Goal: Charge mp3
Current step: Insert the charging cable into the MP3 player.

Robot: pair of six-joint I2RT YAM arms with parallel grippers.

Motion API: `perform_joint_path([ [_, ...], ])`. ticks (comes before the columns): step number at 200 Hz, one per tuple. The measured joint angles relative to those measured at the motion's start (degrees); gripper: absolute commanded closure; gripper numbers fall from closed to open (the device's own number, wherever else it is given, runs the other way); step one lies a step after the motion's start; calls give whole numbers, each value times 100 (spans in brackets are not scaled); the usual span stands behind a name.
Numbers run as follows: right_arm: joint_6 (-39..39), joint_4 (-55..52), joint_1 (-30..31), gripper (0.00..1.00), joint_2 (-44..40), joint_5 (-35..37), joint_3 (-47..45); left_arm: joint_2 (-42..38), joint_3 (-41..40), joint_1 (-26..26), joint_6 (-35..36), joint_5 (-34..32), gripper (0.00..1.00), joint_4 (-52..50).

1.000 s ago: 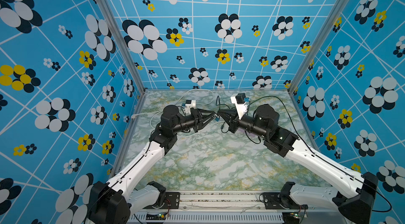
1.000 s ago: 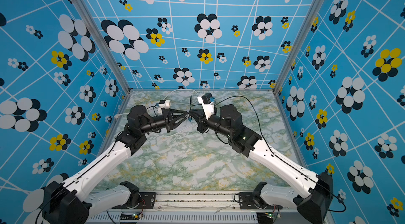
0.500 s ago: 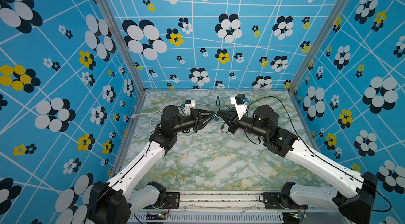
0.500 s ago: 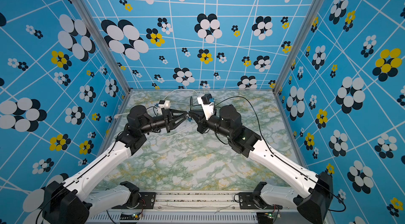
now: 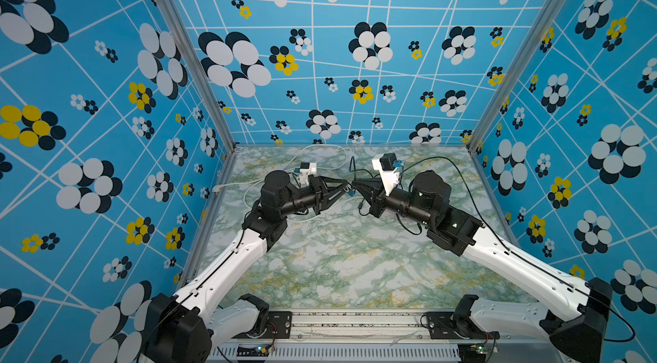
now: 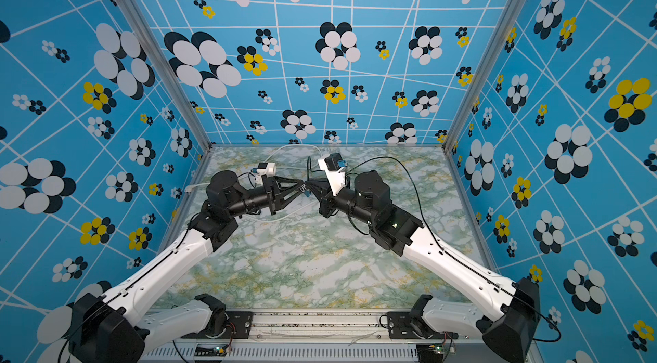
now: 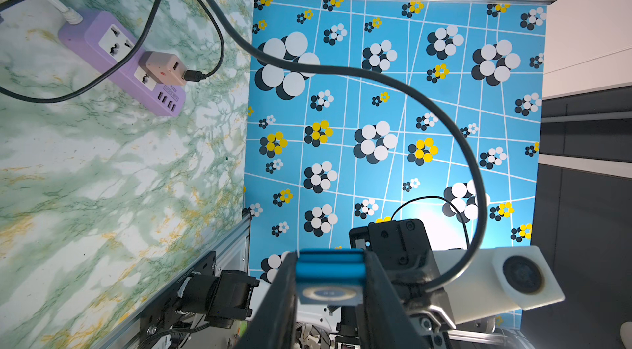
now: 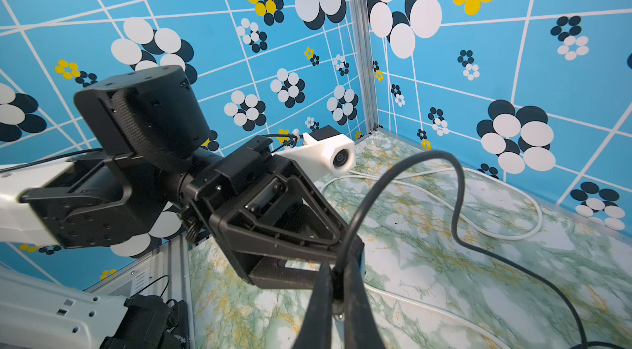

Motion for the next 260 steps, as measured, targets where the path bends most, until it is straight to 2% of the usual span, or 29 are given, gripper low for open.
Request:
perform_joint_path([
  [260,-586,413,63,100,92,260,-205,17,-28,68,2,46,100,-9],
])
